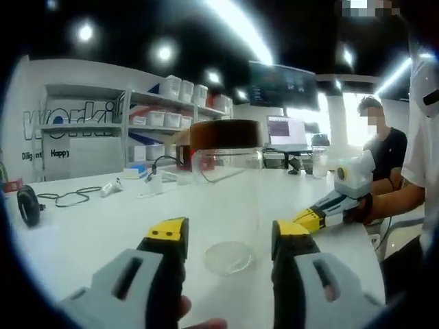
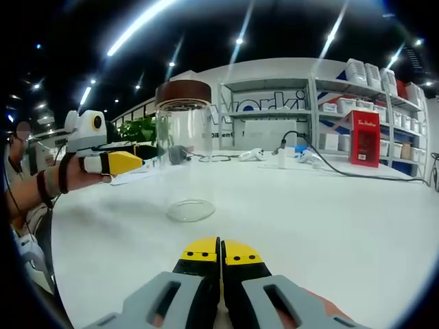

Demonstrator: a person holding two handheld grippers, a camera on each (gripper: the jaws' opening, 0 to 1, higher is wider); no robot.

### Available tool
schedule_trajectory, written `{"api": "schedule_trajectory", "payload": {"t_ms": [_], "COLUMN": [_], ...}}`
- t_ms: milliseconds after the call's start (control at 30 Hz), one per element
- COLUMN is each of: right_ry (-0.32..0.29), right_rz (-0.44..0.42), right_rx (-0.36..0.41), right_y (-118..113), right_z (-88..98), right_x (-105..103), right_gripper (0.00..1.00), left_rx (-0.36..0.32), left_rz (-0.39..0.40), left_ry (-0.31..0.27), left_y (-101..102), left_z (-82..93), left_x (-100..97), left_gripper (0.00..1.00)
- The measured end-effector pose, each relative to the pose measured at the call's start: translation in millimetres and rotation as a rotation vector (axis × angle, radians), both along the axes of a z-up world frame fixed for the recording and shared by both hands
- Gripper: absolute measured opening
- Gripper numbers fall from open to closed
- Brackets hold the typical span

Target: Clamp the coffee can twist off the lid put the lid on the table pick up the lid cover the can tighten the lid

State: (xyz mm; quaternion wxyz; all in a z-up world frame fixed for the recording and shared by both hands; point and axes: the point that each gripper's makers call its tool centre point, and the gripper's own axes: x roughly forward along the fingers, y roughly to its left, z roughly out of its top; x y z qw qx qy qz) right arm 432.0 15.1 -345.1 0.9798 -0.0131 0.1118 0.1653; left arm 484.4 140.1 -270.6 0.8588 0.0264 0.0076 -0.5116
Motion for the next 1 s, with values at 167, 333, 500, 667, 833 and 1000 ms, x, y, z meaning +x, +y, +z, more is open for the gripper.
{"api": "schedule_trajectory", "payload": {"t_ms": [167,333,500,667,833,1000], "right_ry": [0.002,0.003,0.002,0.013,0.014,0.015], "right_rz": [0.005,0.008,0.010,0.027,0.029,0.032], "right_rx": [0.000,-0.001,-0.002,0.006,0.010,0.009], "right_y": [1,1,2,5,5,6], "right_z": [-0.4,-0.8,-0.7,-1.9,-2.0,-2.1], "right_x": [0,0,-1,-2,-2,-3], "right_gripper": [0.00,0.00,0.00,0.00,0.00,0.00], "left_rx": [0.000,0.005,0.004,-0.002,0.010,0.011], "left_rz": [-0.019,-0.025,-0.039,-0.070,-0.073,-0.074], "left_ry": [0.013,0.025,0.028,0.038,0.034,0.040], "left_y": [-4,-5,-9,-15,-18,-19], "left_z": [-3.0,-7.9,-10.8,-14.1,-18.0,-21.1], "left_x": [0.6,4.3,5.9,4.0,4.9,6.7], "left_gripper": [0.43,0.44,0.45,0.47,0.49,0.49]}}
